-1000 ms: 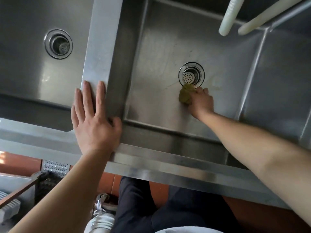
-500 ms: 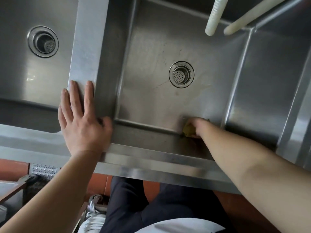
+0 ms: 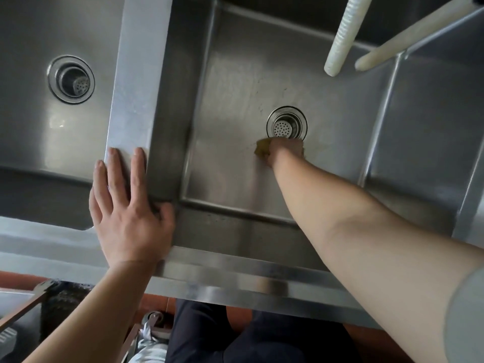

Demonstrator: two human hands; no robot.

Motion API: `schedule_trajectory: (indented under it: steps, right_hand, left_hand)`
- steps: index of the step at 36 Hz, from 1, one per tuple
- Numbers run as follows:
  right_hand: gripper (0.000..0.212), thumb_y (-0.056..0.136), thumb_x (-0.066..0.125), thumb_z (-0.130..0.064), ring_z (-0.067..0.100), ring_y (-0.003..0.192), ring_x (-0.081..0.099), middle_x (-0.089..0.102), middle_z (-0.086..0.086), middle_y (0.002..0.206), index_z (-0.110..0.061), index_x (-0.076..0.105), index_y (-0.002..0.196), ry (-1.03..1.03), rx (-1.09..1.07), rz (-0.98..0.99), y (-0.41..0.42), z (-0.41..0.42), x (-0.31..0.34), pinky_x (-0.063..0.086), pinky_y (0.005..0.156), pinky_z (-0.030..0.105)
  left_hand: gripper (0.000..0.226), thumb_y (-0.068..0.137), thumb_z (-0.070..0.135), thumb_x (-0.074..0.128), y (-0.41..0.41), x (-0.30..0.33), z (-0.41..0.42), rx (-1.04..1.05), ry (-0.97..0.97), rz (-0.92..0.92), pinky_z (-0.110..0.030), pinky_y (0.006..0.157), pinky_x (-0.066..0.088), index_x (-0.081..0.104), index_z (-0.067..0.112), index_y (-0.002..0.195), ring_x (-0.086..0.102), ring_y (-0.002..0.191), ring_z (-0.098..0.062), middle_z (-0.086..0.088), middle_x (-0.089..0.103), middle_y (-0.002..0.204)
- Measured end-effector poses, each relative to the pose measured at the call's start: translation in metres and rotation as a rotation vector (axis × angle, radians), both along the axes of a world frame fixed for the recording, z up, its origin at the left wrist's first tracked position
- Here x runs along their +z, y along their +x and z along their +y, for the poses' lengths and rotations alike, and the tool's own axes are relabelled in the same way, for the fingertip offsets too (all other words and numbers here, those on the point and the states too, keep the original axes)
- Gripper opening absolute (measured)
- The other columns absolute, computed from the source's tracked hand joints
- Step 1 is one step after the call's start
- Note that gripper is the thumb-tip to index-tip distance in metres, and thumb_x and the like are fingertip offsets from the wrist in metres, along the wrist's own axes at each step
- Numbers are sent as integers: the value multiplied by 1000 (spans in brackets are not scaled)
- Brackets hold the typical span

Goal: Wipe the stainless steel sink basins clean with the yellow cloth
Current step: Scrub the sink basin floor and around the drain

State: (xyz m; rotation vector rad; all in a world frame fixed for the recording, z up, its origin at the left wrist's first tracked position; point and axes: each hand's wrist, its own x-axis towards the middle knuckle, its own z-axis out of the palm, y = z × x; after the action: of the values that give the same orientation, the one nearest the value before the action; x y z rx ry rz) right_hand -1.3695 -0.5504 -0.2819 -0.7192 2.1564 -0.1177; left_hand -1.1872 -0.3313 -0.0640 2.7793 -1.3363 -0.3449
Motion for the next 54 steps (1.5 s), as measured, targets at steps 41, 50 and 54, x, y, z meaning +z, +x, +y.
schedule_trajectory:
  steps: [41, 50, 54]
  right_hand:
    - [17, 85, 58, -14, 26, 91, 65, 72, 3, 100, -21, 71, 92, -278, 194, -67, 8, -26, 46, 53, 84, 32]
    - [38, 74, 66, -16, 35, 101, 55, 51, 14, 116, -15, 63, 112, -394, 927, -68, -14, 39, 46, 47, 85, 36]
    - [57, 78, 67, -25, 40, 126, 40, 37, 13, 149, -27, 56, 134, -188, 1477, -28, -22, 78, 38, 33, 101, 47]
  left_hand:
    - [87, 77, 33, 49, 2, 0, 0, -7, 22, 15, -51, 120, 15, 17, 25, 158, 11, 151, -35, -13, 11, 165]
    - [89, 78, 29, 55, 3, -2, 1, -17, 29, 4, -54, 118, 19, 16, 25, 158, 12, 151, -37, -14, 12, 164]
    - [89, 78, 30, 55, 3, -3, 1, -22, 41, -1, -55, 118, 20, 18, 25, 158, 13, 150, -37, -14, 13, 164]
